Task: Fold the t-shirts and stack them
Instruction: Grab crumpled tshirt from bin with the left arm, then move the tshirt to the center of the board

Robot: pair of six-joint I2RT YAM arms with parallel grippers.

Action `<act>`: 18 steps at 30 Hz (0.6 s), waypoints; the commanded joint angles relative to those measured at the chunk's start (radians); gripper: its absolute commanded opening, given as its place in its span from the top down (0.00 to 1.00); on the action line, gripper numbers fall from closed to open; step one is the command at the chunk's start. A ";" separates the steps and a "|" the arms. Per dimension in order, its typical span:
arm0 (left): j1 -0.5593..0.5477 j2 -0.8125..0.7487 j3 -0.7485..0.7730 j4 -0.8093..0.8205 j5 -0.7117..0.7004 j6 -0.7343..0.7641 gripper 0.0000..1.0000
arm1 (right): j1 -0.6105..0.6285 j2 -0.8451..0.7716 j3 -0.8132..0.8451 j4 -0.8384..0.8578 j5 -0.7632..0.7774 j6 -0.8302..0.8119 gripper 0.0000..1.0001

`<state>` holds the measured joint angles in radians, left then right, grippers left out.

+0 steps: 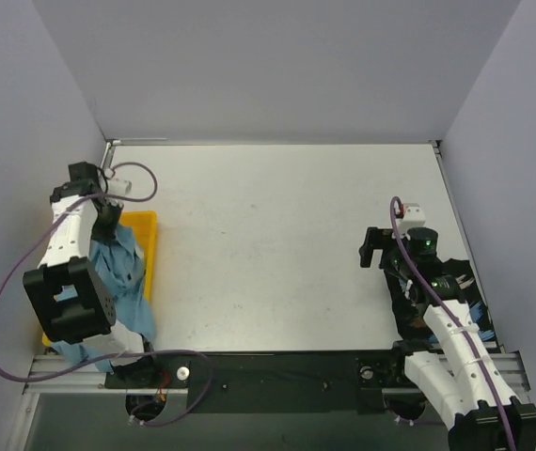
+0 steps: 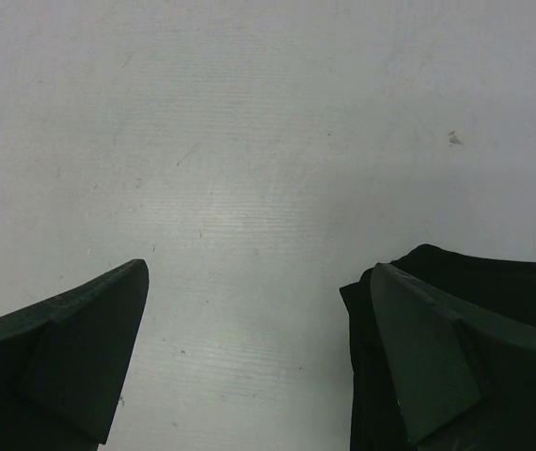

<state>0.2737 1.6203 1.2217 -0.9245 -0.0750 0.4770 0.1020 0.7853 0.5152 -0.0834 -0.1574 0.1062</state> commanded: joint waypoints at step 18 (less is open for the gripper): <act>-1.071 0.091 0.769 -0.045 0.289 -0.054 0.98 | -0.013 0.164 0.626 -0.440 -0.057 0.136 0.00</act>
<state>-0.7177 1.5276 2.0506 -0.9298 0.1684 0.4030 0.1032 0.9005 1.0527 -0.3408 -0.2474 0.1928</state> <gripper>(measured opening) 0.085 0.999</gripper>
